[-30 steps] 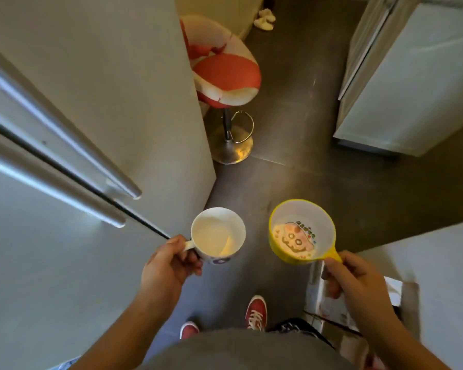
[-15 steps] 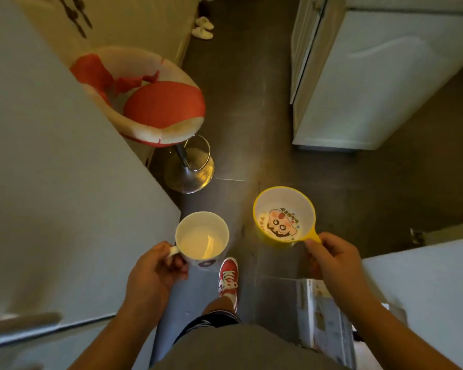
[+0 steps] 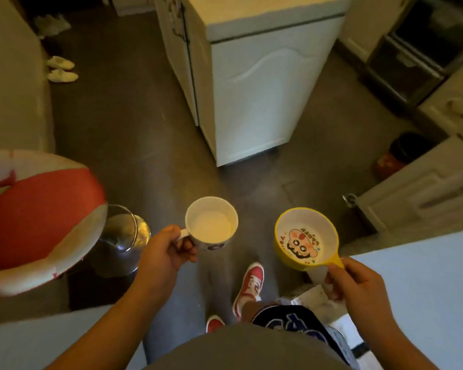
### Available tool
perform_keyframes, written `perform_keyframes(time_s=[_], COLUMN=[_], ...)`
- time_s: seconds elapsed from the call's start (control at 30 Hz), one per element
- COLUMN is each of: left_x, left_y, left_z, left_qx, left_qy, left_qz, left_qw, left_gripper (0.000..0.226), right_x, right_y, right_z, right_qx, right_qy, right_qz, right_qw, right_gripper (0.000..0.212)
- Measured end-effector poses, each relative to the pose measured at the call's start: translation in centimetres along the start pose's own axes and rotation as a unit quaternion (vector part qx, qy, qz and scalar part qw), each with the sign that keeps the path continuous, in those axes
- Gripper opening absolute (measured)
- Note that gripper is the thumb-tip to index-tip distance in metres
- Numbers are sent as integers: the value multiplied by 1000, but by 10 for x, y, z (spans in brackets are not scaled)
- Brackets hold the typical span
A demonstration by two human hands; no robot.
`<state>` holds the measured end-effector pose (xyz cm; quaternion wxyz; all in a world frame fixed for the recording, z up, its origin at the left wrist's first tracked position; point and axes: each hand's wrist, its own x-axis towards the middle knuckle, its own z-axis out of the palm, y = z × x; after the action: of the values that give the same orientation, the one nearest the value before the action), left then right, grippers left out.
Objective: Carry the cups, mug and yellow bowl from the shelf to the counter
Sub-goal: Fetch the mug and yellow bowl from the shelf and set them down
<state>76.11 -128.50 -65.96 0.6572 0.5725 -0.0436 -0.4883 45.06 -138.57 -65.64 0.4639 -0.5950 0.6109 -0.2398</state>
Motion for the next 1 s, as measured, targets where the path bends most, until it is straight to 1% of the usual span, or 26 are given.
perform_keyframes(time_s=[0.1, 0.2, 0.27, 0.33, 0.4, 0.5, 0.57, 0.77, 0.93, 1.0], left_x=[56, 105, 133, 159, 183, 215, 237, 319, 416, 452], left_y=[9, 16, 25, 36, 49, 65, 73, 92, 110, 119], left_z=[46, 91, 117, 138, 156, 180, 195, 237, 290, 318], left_qx=[28, 43, 55, 76, 92, 104, 107, 151, 182, 203], left_qy=[-38, -53, -58, -64, -68, -52, -48, -58, -117, -145], left_qz=[-13, -25, -43, -62, -67, -65, -66, -68, -80, -80], left_qw=[999, 997, 996, 993, 991, 991, 991, 984, 973, 965], left_gripper=[41, 39, 41, 48, 49, 40, 39, 38, 49, 39], right_x=[32, 71, 100, 131, 164, 213, 248, 355, 439, 462], right_y=[4, 4, 0, -7, -19, -40, -54, -84, -101, -106], right_z=[-9, -16, -21, -23, -25, -25, -23, -13, -12, -17], right_qx=[8, 17, 20, 32, 43, 41, 50, 63, 75, 84], right_qy=[43, 71, 80, 85, 79, 70, 70, 91, 131, 162], right_qz=[37, 65, 79, 94, 96, 81, 71, 69, 84, 95], right_qw=[998, 995, 993, 991, 991, 993, 994, 991, 985, 979], right_gripper=[26, 27, 28, 28, 27, 24, 23, 25, 23, 24])
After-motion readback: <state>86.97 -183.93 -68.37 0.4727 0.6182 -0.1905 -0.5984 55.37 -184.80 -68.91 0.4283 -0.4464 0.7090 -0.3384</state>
